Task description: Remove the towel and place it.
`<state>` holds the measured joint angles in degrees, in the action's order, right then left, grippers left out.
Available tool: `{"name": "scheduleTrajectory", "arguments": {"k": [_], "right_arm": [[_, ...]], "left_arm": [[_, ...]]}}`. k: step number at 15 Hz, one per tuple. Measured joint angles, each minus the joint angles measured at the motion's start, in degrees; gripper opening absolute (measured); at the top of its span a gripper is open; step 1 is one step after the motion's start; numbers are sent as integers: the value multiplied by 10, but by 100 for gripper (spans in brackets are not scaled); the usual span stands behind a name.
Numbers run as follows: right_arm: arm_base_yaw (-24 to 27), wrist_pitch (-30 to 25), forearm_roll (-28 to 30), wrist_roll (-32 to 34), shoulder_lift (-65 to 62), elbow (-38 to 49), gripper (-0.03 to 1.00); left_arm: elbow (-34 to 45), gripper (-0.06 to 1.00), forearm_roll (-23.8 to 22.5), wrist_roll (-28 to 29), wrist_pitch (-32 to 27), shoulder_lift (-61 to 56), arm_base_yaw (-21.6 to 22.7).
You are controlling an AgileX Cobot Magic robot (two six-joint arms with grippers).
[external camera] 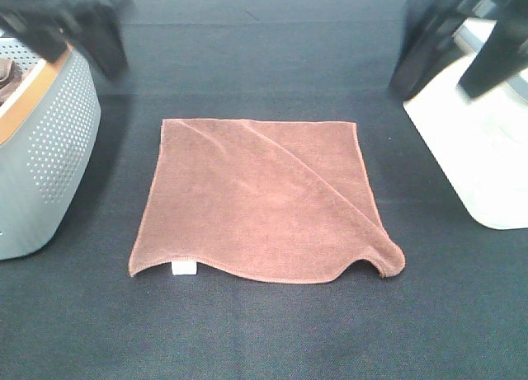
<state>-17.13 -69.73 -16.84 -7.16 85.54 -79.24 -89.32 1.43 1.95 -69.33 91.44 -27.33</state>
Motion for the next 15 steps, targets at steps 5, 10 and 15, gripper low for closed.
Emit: {"name": "scheduleTrajectory", "arguments": {"k": [5, 10, 15], "right_arm": [[0, -1, 14, -5, -173, 85, 77], [0, -1, 23, -5, -303, 238, 77], [0, -3, 63, 5, -477, 380, 77]], "left_arm": [[60, 64, -5, -5, -1, -129, 0], [234, 64, -5, 2, -1, -221, 0], [453, 64, -6, 35, -2, -370, 0]]}}
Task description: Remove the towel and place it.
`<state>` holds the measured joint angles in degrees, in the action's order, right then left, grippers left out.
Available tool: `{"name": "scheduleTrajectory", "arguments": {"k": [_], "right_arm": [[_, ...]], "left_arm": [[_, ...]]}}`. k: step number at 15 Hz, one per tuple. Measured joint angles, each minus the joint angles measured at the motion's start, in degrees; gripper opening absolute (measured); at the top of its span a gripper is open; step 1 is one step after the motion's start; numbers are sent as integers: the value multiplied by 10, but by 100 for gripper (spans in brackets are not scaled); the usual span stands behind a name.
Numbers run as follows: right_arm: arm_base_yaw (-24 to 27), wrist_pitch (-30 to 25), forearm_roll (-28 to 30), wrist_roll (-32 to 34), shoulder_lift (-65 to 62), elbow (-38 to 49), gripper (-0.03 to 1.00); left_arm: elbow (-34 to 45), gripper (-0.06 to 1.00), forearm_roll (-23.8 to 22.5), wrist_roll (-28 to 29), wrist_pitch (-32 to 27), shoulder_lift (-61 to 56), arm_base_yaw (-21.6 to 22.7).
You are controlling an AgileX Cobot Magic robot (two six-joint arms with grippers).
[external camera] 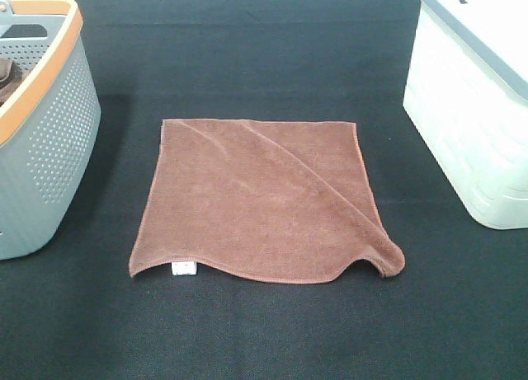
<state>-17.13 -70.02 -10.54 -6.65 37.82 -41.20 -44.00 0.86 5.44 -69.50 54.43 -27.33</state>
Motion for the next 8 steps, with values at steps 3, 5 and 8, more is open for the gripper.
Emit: {"name": "scheduleTrajectory", "arguments": {"k": [3, 5, 8], "right_arm": [[0, 2, 61, 0, -117, 64, 77], [0, 14, 72, 0, -154, 85, 77], [0, 46, 78, 0, -248, 103, 77]], "left_arm": [[94, 64, 0, -8, 54, -130, 0], [115, 64, 1, -22, 80, -172, 0], [136, 64, 18, -96, 117, -281, 0]]}}
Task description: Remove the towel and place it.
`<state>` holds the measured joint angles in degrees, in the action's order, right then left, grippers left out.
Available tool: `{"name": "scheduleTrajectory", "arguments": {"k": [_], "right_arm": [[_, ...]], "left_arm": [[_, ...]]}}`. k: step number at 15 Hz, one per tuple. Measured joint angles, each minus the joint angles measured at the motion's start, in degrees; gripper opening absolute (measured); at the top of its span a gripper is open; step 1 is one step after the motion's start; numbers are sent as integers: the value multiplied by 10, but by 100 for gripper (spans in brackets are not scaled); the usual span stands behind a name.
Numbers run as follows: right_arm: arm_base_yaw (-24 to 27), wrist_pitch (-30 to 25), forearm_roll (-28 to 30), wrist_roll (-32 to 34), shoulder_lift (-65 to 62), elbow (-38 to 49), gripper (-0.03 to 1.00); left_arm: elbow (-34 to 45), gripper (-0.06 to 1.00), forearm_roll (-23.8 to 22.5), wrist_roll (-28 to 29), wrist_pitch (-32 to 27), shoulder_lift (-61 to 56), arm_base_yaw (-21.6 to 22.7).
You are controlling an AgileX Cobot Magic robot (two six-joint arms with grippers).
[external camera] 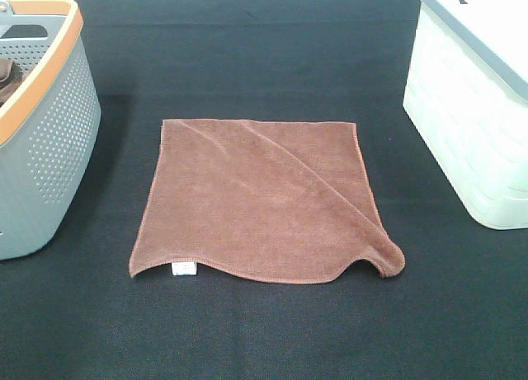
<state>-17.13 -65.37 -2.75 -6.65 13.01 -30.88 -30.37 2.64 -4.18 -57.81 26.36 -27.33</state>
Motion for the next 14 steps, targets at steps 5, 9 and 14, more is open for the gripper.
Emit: {"name": "scheduleTrajectory", "arguments": {"k": [5, 9, 14], "right_arm": [[0, 29, -37, -33, -41, 14, 77], [0, 38, -44, -36, -41, 17, 77], [0, 39, -45, -36, -41, 17, 77]], "left_arm": [[12, 64, 64, -97, -25, -37, 0], [12, 64, 70, -104, -26, -37, 0], [12, 64, 69, -104, -26, -37, 0]]}}
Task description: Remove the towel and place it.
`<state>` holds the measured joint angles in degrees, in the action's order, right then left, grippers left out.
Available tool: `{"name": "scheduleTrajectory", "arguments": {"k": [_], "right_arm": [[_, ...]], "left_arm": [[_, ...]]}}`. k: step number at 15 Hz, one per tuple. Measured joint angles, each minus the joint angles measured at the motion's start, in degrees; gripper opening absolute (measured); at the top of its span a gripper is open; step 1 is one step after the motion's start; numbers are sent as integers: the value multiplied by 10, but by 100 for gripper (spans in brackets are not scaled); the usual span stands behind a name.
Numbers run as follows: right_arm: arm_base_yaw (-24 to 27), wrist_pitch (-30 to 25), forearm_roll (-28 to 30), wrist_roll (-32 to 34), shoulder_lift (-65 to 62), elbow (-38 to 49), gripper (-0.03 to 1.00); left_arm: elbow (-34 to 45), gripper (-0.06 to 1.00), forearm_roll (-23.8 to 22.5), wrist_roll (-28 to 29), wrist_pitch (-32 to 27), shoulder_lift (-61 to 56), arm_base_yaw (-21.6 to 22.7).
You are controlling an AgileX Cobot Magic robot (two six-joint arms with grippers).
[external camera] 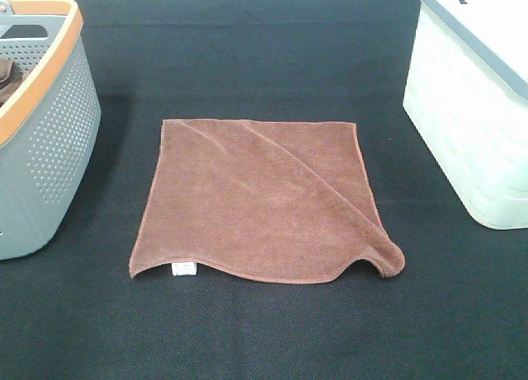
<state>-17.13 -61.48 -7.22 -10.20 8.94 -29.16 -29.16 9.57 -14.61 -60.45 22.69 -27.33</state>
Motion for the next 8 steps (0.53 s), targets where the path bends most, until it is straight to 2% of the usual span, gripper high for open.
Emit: {"name": "scheduleTrajectory", "arguments": {"k": [8], "right_arm": [[0, 0, -1, 1, 0, 1, 77]], "left_arm": [[1, 64, 1, 0, 0, -7, 5]]}}
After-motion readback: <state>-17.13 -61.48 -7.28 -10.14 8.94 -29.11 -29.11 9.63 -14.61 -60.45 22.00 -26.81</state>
